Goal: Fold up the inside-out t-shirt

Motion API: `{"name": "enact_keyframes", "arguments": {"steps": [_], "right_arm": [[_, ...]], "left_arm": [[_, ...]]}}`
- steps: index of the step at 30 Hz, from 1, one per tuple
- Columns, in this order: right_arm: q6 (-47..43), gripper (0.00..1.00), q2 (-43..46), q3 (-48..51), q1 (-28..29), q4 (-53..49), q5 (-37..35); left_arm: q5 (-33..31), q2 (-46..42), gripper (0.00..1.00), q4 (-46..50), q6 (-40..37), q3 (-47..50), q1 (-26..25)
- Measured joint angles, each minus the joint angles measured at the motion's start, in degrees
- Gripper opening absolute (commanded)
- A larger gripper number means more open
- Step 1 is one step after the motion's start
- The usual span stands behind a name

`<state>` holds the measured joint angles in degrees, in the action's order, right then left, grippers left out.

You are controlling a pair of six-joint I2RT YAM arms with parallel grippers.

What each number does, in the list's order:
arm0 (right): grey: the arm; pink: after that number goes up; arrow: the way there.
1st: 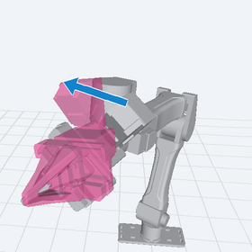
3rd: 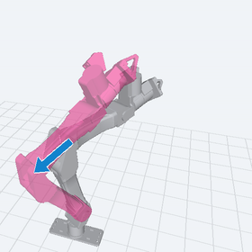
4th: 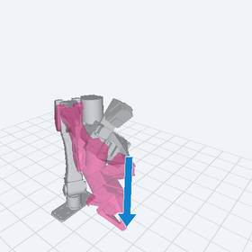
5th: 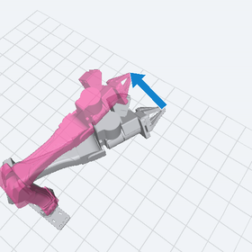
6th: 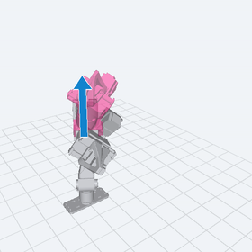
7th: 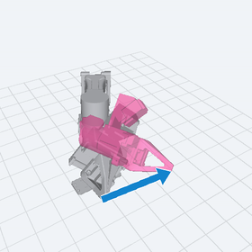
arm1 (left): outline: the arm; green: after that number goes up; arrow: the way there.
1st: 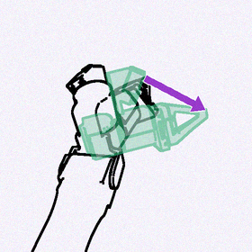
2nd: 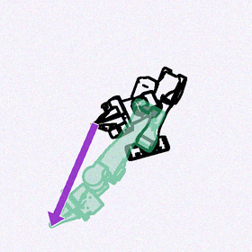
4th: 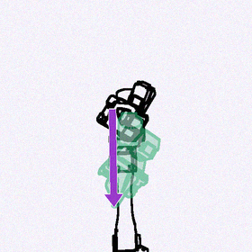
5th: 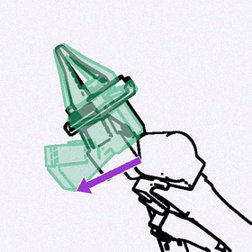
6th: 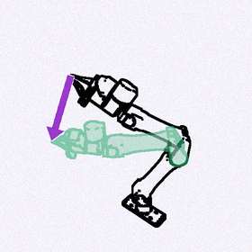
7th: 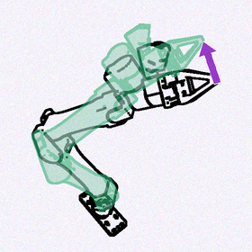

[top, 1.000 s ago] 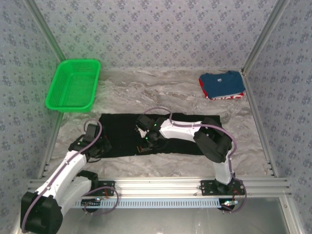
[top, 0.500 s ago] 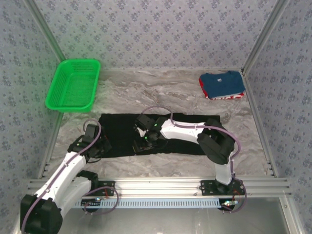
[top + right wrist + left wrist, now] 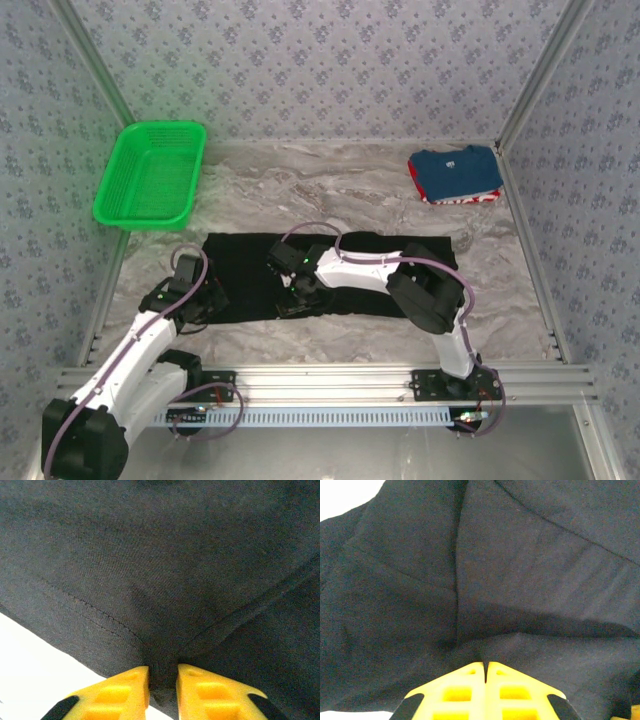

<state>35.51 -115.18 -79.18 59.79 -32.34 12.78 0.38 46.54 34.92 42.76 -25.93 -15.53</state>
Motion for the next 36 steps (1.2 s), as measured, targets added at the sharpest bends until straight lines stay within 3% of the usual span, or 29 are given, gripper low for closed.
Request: {"name": "enact_keyframes", "arguments": {"steps": [4, 15, 26, 31, 36], "right_arm": [[0.02, 0.11, 0.04, 0.00, -0.02, -0.96, -0.35], [0.96, 0.12, 3.76, 2.27, -0.28, -1.25, -0.37], [1.62, 0.23, 3.80, 3.56, -0.57, -1.38, 0.07], [1.36, 0.32, 5.46, 3.89, -0.90, -1.53, 0.02], [-0.63, 0.37, 10.47, 4.90, -1.20, -0.35, -0.37]], "left_arm": [[0.17, -0.02, 0.01, 0.02, 0.02, 0.00, -0.02], [0.17, -2.03, 0.04, 0.02, 1.31, 0.66, -0.72], [-3.28, -11.08, 0.37, 4.00, 5.25, 2.89, -2.12], [-4.00, -14.08, 0.42, 4.02, 4.79, 2.82, -2.12], [1.64, -5.90, 0.41, -1.09, 1.84, 2.16, -3.08]]}}
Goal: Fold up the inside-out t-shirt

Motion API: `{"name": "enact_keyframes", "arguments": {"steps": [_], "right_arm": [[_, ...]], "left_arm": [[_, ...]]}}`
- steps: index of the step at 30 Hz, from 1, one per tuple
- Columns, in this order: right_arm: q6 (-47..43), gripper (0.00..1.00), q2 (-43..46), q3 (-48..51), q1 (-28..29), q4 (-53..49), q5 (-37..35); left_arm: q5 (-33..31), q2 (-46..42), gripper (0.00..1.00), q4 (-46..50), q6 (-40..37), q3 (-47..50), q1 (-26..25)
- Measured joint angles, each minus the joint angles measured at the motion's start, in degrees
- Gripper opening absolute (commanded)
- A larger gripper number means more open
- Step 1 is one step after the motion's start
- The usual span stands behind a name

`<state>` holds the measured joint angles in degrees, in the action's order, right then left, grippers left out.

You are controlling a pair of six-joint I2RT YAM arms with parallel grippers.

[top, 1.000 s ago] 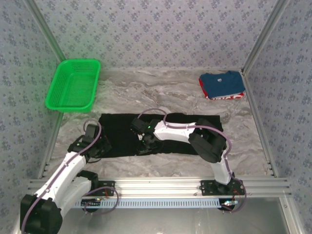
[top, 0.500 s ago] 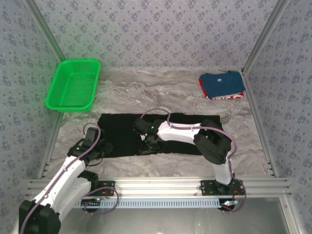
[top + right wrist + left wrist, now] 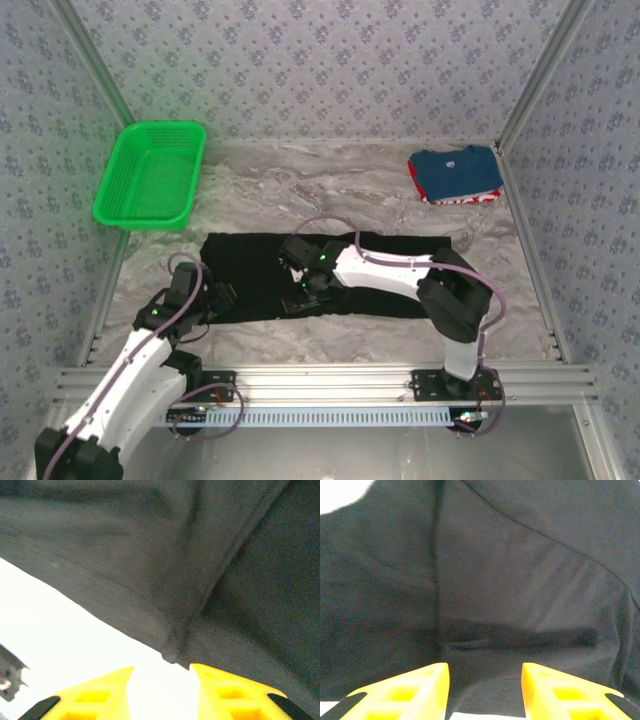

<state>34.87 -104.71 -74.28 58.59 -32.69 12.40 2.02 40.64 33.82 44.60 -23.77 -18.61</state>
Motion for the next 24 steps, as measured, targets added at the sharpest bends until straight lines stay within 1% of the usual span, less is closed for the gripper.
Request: {"name": "enact_keyframes", "arguments": {"steps": [4, 8, 10, 12, 13, 15, 17, 19, 21, 24], "right_arm": [[-0.90, 0.37, 1.01, -0.02, -0.22, 4.83, 0.68], [-1.05, 0.37, -0.81, -0.02, -0.50, 7.63, 1.77], [-1.18, 0.37, -1.31, 0.04, -0.70, 7.76, 1.97], [-1.49, 0.37, -1.31, 0.28, -1.03, 7.80, 1.97], [-1.75, 0.38, -1.25, 0.44, -1.31, 7.96, 1.97], [-2.38, 0.39, -0.72, 1.31, -2.05, 8.52, 1.92], [-3.13, 0.40, 0.44, 2.73, -2.95, 9.18, 1.92], [-3.91, 0.42, 2.36, 4.79, -3.96, 10.38, 1.95], [-4.52, 0.44, 4.31, 7.04, -4.94, 11.82, 2.23], [-5.57, 0.47, 6.93, 10.47, -6.93, 14.14, 3.89]], "left_arm": [[3.41, 8.68, 0.42, -4.70, -1.73, -0.87, -0.96], [4.22, 13.97, 0.43, -6.05, -2.38, -0.87, -0.61], [4.22, 15.74, 0.43, -5.57, -2.80, -0.87, 0.13], [4.13, 15.56, 0.45, -4.46, -3.30, -1.03, 1.22], [3.74, 14.73, 0.46, -3.54, -3.67, -1.60, 1.66], [2.32, 11.82, 0.54, -2.32, -4.44, -2.97, 2.16], [0.61, 8.13, 0.58, -2.14, -5.49, -4.83, 2.99], [-1.22, 6.36, 0.63, -2.84, -6.58, -6.62, 5.35], [-2.36, 7.02, 0.68, -3.74, -7.72, -7.80, 8.66], [-3.39, 12.72, 0.78, -4.92, -9.84, -9.20, 12.90]]}}
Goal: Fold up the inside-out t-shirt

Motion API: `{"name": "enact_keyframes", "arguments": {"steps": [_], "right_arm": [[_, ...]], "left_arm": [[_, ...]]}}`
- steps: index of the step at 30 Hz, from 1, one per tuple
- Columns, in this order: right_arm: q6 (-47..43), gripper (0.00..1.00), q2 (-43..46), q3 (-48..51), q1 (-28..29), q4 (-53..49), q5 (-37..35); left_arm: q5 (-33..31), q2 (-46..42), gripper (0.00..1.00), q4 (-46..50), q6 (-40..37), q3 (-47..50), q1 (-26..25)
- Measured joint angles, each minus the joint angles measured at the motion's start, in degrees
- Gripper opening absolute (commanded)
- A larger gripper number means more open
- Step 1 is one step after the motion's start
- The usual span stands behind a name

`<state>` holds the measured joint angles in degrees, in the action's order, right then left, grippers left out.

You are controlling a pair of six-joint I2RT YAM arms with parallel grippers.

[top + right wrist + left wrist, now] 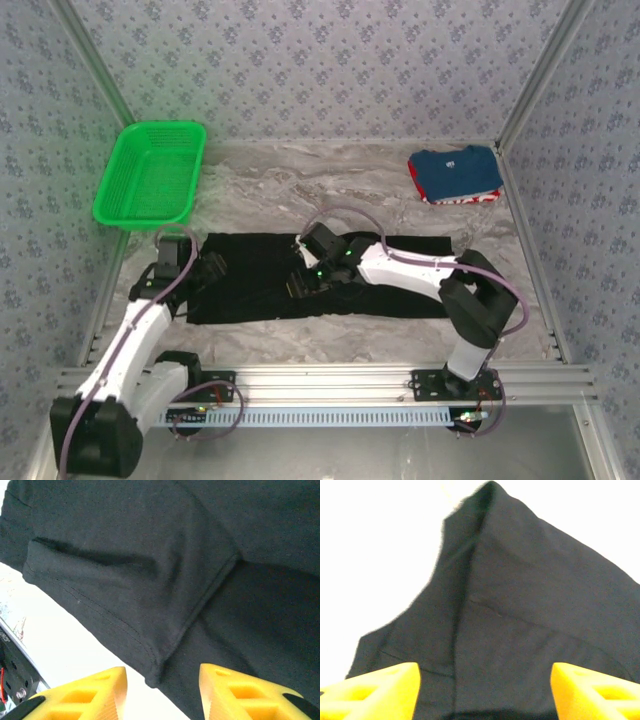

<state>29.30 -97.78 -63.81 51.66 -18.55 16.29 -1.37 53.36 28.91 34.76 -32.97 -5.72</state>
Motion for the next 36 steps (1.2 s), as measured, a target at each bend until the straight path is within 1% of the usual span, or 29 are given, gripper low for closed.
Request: {"name": "enact_keyframes", "arguments": {"steps": [2, 4, 11, 14, 22, 27, 31, 36], "right_arm": [[-1.07, 0.51, 1.38, 1.86, -1.51, 1.25, 1.22], [-2.34, 0.54, 2.71, 3.28, -2.93, 2.14, 2.08], [-4.79, 0.56, 7.63, 7.80, -7.98, 6.21, 5.68], [-4.79, 0.57, 8.79, 10.01, -9.86, 7.89, 7.37], [-4.52, 0.56, 8.92, 13.55, -13.18, 10.73, 11.34], [-3.58, 0.56, 8.92, 14.19, -14.62, 12.74, 13.27], [-2.21, 0.55, 8.92, 15.08, -15.23, 14.38, 14.47], [-0.31, 0.55, 8.92, 15.89, -15.69, 16.20, 15.89]], "left_arm": [[-0.42, 5.75, 0.86, -1.14, -1.73, -1.07, 1.84], [-0.44, 10.16, 0.89, -2.08, -3.48, -1.84, 2.86], [1.40, 23.93, 0.97, -4.98, -9.92, -7.50, 4.68], [3.13, 27.93, 0.98, -5.16, -11.91, -9.88, 4.87], [6.99, 32.37, 0.98, -5.55, -13.97, -11.06, 4.55], [7.78, 33.07, 0.94, -4.63, -14.58, -12.46, 2.51], [9.35, 33.99, 0.94, -3.58, -14.64, -13.60, 0.70], [9.53, 36.17, 0.94, -1.49, -14.64, -15.58, 0.44]]}}
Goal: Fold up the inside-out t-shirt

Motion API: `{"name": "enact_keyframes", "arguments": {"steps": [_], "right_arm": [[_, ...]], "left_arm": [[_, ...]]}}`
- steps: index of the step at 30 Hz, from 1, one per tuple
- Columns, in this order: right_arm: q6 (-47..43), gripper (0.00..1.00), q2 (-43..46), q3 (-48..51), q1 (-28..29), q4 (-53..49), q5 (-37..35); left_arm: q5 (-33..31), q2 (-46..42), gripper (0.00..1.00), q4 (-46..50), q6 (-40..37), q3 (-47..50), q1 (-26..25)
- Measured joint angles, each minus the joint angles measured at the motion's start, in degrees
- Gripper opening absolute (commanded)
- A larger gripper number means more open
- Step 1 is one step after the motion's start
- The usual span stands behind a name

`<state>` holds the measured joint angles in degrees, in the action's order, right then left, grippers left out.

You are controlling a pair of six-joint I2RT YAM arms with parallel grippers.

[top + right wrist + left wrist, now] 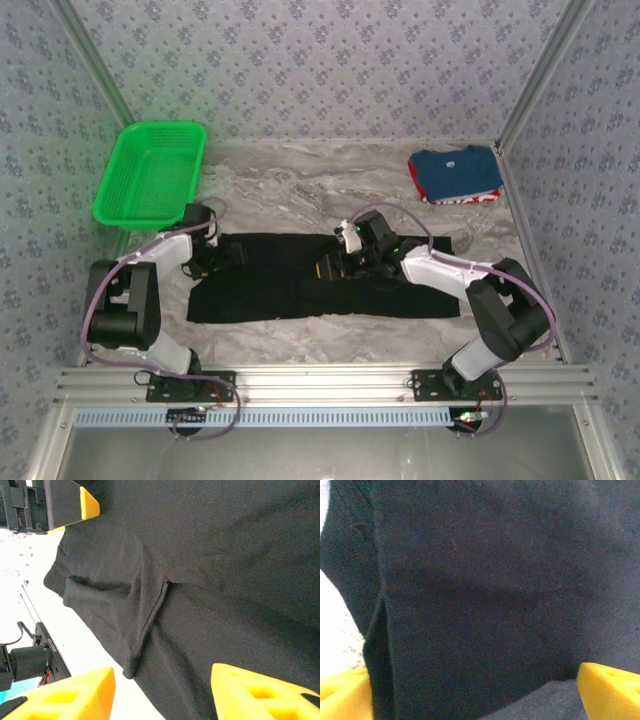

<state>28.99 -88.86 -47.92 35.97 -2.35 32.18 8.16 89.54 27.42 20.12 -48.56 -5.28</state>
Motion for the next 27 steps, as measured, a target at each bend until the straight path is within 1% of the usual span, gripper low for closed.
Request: {"name": "enact_keyframes", "arguments": {"steps": [3, 9, 11, 14, 17, 20, 23, 27], "right_arm": [[0.44, 0.55, 0.00, 0.15, 0.00, 0.48, 0.22], [0.83, 0.54, -0.09, 0.13, 0.00, 0.92, 0.26], [0.87, 0.54, -0.22, 0.11, 0.00, 0.92, 0.26], [1.05, 0.54, -0.57, 0.09, 0.00, 0.90, 0.46], [1.25, 0.54, -0.81, 0.09, -0.07, 0.92, 0.66], [1.27, 0.54, -0.83, 0.09, -0.20, 0.92, 0.74], [1.49, 0.54, -0.83, 0.09, -0.37, 0.92, 0.90], [1.62, 0.54, -0.83, 0.09, -0.57, 0.94, 1.11]], "left_arm": [[-2.01, -0.20, 0.93, 1.60, 0.07, -0.46, 0.22], [-3.91, -2.71, 0.92, 2.97, 0.92, -0.44, 3.74], [-3.43, -2.47, 0.92, 3.02, 0.94, -0.44, 3.87], [-2.56, -1.44, 0.91, 2.99, 0.92, -0.44, 2.56], [-1.73, 0.39, 0.86, 3.02, 0.90, -0.44, 1.42], [-2.25, 0.59, 0.79, 2.99, 1.25, -0.46, 1.07], [-2.23, 0.61, 0.68, 2.97, 1.97, -0.44, 1.07], [-2.01, 1.22, 0.52, 2.82, 2.62, -0.39, 1.18]]}}
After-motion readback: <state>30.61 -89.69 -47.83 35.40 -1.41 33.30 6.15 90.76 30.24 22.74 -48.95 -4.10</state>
